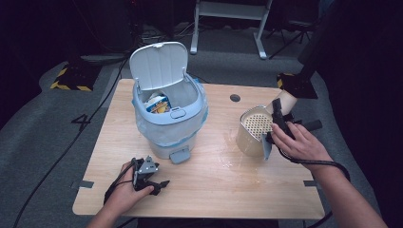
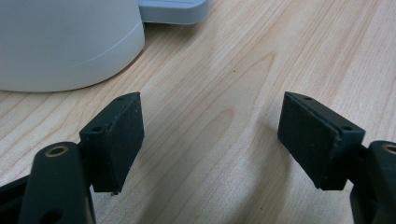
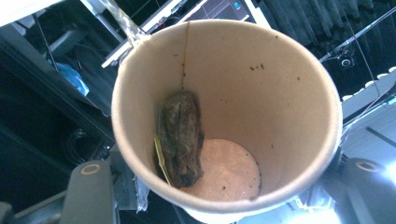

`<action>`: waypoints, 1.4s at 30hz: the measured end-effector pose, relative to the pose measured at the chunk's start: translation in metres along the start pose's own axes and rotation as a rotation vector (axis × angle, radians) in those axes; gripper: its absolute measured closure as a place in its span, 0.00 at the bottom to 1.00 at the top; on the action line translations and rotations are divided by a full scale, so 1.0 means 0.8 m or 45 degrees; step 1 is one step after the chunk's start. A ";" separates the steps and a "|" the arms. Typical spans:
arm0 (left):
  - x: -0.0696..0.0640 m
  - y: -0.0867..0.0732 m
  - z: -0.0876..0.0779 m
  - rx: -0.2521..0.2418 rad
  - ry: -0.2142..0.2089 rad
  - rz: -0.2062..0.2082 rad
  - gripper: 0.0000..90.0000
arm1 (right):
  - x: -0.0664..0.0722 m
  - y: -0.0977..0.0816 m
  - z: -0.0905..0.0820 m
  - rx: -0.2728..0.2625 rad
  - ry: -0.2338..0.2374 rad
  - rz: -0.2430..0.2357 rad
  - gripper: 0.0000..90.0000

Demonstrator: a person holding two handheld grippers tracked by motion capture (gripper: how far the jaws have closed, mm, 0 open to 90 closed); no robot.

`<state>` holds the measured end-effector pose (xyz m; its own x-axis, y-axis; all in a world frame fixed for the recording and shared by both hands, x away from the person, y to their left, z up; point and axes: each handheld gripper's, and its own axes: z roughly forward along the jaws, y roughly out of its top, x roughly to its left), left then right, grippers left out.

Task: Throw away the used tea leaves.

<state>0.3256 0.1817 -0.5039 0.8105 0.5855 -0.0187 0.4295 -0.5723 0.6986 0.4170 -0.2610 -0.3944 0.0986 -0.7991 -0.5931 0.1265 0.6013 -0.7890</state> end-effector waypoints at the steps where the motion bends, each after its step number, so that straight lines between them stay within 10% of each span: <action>1: 0.000 0.000 0.000 0.000 0.000 0.000 0.26 | 0.000 -0.001 0.000 0.011 -0.007 -0.007 0.38; 7: 0.000 0.000 0.000 0.000 0.001 0.000 0.25 | -0.001 0.002 0.000 0.025 -0.035 -0.109 0.38; 12: 0.001 0.000 0.000 0.000 -0.005 0.001 0.25 | -0.004 -0.008 0.009 0.070 -0.026 -0.070 0.39; 14: 0.000 0.000 0.000 0.001 -0.003 -0.001 0.25 | 0.000 -0.001 0.008 -0.002 -0.020 -0.141 0.39; 19: 0.000 0.000 0.000 0.001 -0.004 -0.001 0.25 | -0.005 -0.007 0.009 0.072 -0.038 -0.044 0.39; 29: 0.000 0.000 0.000 0.000 0.000 -0.001 0.25 | -0.006 0.001 0.005 0.044 -0.079 -0.149 0.39; 38: 0.000 0.000 0.000 0.000 -0.001 -0.002 0.25 | -0.005 -0.003 0.007 0.034 -0.033 -0.018 0.38; 42: 0.000 0.000 0.000 0.001 -0.002 -0.002 0.25 | -0.002 -0.014 0.006 0.012 0.019 0.185 0.37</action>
<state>0.3255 0.1817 -0.5039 0.8104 0.5855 -0.0206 0.4308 -0.5717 0.6982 0.4204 -0.2668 -0.3836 0.1017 -0.7035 -0.7033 0.1211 0.7105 -0.6932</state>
